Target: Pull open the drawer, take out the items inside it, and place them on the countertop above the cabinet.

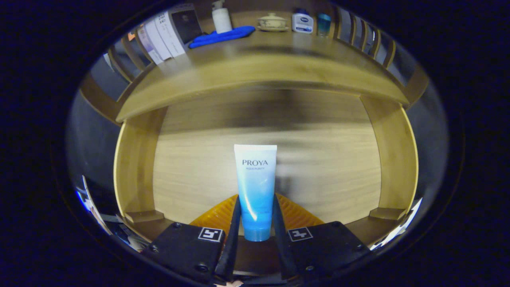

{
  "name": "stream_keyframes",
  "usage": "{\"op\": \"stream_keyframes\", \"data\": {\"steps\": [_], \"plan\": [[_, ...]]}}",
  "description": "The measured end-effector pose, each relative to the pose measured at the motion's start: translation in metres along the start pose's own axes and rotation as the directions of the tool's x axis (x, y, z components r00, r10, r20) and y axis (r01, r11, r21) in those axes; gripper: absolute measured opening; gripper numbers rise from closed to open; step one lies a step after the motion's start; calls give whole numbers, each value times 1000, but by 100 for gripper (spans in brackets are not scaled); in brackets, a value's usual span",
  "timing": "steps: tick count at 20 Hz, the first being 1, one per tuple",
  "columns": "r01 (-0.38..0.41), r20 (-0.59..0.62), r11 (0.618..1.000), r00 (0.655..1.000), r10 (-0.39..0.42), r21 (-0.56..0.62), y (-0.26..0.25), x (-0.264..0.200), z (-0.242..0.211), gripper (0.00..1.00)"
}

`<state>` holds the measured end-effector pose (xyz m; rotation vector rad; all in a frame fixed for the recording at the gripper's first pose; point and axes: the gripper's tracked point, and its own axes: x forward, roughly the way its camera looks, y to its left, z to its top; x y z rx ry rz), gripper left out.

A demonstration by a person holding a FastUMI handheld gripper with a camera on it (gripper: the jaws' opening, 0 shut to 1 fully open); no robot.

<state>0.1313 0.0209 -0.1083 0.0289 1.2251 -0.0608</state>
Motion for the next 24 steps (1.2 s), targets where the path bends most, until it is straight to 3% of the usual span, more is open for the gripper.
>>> {"op": "stream_keyframes", "data": {"steps": [14,24], "plan": [[-19,140,998,990,28,-62,22,-70,48,46],[15,169,1000,986,-15,0,16,-61,126,46]]}}
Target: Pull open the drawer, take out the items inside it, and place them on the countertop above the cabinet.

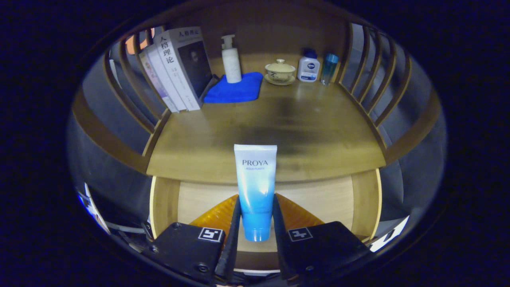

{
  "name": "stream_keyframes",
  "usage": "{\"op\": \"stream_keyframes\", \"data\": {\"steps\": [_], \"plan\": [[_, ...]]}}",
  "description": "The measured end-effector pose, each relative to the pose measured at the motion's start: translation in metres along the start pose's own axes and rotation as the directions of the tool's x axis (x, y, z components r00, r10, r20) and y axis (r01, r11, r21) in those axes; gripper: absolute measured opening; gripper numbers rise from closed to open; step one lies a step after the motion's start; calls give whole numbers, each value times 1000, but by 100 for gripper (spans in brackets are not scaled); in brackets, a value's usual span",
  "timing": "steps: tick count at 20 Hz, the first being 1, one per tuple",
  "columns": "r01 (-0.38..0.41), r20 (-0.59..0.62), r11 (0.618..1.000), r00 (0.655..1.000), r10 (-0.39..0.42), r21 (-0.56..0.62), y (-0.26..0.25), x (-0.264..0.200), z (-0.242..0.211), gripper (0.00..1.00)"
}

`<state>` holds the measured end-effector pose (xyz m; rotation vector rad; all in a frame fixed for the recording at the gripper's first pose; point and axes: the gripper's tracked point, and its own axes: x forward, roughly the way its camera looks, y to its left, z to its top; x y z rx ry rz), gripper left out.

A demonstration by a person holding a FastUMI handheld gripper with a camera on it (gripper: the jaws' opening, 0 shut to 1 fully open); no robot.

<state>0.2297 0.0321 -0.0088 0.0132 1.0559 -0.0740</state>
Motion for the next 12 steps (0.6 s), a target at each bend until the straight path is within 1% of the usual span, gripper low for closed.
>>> {"op": "stream_keyframes", "data": {"steps": [2,5,7,12], "plan": [[-9,-3,1000,1000,9,15,2,6,16,46],[14,2,1000,1000,-14,15,0,19,36,46],[8,-2,1000,1000,-8,20,4,27,46,46],[62,-28,998,998,-62,16,-8,47,55,46]]}}
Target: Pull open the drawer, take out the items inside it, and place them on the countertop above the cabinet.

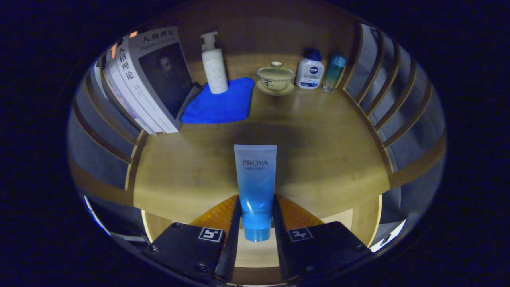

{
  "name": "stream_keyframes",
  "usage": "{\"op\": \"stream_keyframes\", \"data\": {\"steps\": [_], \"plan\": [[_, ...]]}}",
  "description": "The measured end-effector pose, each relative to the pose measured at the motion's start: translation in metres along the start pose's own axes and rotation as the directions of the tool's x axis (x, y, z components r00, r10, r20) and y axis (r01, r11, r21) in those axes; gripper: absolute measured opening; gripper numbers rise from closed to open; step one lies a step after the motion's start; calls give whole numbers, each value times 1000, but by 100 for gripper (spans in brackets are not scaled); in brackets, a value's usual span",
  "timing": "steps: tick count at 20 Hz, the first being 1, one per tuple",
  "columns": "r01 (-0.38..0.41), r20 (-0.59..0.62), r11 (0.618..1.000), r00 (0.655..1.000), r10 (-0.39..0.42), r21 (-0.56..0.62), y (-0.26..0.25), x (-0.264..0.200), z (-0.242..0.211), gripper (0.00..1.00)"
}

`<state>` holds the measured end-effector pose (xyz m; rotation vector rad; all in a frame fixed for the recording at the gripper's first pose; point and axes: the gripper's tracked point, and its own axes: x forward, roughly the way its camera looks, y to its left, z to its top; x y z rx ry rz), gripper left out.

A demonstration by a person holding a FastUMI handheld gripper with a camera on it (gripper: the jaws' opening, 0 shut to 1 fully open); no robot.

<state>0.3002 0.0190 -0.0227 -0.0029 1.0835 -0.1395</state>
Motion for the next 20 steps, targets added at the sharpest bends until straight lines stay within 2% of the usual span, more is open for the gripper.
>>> {"op": "stream_keyframes", "data": {"steps": [9,11,14,20], "plan": [[-7,3,999,1000,7,32,-7,14,3,47],[13,2,999,1000,-13,40,-11,15,1,52],[1,22,999,1000,-2,53,-9,11,3,63],[-39,136,999,990,35,27,-6,-23,-2,63]]}}
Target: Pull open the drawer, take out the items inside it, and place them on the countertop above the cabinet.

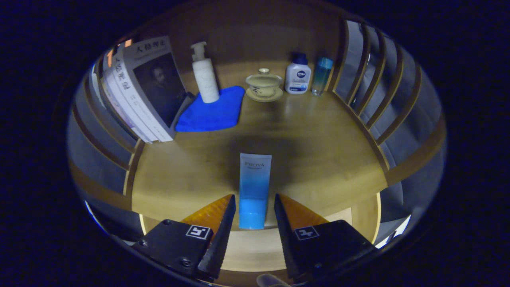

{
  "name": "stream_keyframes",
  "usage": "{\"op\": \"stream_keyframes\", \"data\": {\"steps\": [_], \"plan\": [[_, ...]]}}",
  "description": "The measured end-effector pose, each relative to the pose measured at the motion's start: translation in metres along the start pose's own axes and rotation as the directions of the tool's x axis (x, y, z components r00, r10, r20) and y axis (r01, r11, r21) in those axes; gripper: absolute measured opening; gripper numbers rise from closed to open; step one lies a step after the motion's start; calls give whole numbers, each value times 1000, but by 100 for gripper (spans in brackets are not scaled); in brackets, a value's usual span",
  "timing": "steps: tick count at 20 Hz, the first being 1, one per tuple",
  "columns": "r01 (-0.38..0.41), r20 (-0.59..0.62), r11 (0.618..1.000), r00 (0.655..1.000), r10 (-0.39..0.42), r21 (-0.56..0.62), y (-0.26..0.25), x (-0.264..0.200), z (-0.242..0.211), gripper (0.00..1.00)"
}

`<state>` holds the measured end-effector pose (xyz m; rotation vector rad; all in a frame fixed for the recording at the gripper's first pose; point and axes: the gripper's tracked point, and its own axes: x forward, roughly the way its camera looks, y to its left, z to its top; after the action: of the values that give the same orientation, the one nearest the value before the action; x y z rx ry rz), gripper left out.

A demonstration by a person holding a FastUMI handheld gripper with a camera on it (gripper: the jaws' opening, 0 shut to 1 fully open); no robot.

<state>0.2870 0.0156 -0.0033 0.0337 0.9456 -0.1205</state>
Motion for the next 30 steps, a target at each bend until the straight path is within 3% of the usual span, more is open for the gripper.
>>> {"op": "stream_keyframes", "data": {"steps": [5,7,9,13,15,19,22,27,30], "plan": [[-105,173,994,980,101,13,6,-51,-17,63],[-157,257,987,955,148,18,9,-69,-24,69],[-168,340,986,927,157,5,4,-88,-38,83],[-189,534,980,824,190,-57,2,-122,-66,89],[-170,598,982,780,184,-81,-4,-139,-85,98],[-150,696,979,689,203,-138,-3,-167,-121,98],[-92,754,978,624,204,-189,-4,-181,-151,99],[-92,784,983,593,182,-159,-11,-180,-206,99],[-36,784,986,602,151,-162,-24,-167,-233,99]]}}
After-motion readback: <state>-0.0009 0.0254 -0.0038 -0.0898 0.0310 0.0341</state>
